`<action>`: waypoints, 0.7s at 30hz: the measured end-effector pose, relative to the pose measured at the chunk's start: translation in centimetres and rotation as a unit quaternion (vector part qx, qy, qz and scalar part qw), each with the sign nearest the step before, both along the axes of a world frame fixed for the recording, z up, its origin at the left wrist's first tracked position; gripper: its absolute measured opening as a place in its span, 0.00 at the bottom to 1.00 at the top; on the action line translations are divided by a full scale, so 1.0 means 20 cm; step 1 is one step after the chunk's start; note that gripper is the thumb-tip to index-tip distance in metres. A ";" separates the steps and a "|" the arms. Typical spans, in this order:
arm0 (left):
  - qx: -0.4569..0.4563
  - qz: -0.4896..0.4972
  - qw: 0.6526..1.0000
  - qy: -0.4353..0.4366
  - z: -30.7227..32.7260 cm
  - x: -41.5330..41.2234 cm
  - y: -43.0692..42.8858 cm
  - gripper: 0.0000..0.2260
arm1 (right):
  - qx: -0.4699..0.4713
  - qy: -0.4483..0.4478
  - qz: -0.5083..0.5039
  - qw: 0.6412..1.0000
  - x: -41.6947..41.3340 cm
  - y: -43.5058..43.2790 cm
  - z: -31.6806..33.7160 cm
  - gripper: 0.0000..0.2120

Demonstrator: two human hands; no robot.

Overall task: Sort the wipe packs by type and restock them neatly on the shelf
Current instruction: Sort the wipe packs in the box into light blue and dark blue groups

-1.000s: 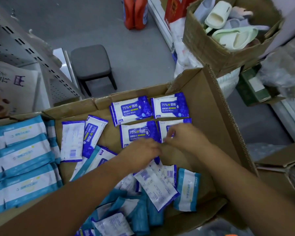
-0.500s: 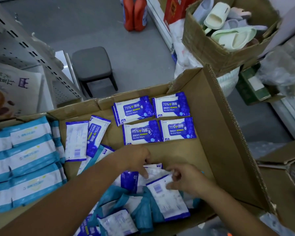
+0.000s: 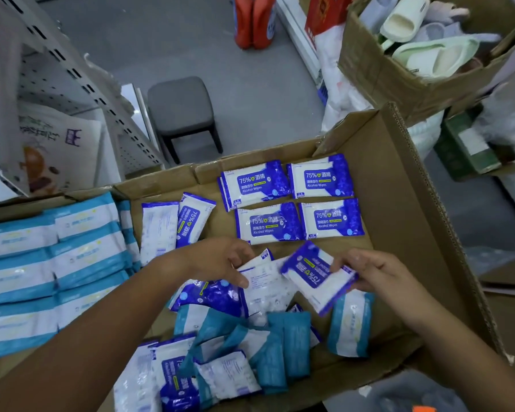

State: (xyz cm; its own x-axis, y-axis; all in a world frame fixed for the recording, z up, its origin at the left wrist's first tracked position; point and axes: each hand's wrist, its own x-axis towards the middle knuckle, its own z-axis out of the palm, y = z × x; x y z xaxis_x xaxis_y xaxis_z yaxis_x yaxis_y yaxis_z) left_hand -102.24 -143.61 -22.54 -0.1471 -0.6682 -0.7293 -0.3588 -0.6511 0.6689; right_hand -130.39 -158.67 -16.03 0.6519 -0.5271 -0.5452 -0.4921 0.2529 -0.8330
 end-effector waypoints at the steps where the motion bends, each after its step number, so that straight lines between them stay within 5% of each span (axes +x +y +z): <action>1: 0.004 0.005 1.000 0.007 0.01 0.02 0.01 0.21 | -0.010 0.001 -0.009 1.000 0.00 0.01 0.01 0.28; 5: 0.036 -0.012 0.999 0.036 0.06 0.10 0.05 0.22 | 0.045 0.013 -0.027 0.999 -0.02 0.02 -0.03 0.16; 10: 0.074 -0.020 0.995 0.067 0.12 0.17 0.11 0.18 | 0.155 0.005 -0.040 0.987 0.01 0.05 -0.09 0.22; 13: 0.077 -0.010 0.996 0.041 0.15 0.22 0.15 0.18 | 0.151 0.033 -0.042 0.987 0.05 0.06 -0.10 0.15; 21: 0.064 0.079 0.995 0.014 0.19 0.25 0.18 0.13 | 0.152 0.076 -0.010 0.985 0.12 -0.02 -0.12 0.17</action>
State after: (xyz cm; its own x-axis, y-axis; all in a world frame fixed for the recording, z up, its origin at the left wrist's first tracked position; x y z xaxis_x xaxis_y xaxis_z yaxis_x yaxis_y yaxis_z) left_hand -97.15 -140.02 -18.68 -0.0689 -0.5862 -0.8072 -0.2272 -0.7787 0.5848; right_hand -127.94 -159.13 -18.36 0.5426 -0.3357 -0.7700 -0.5973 0.4903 -0.6347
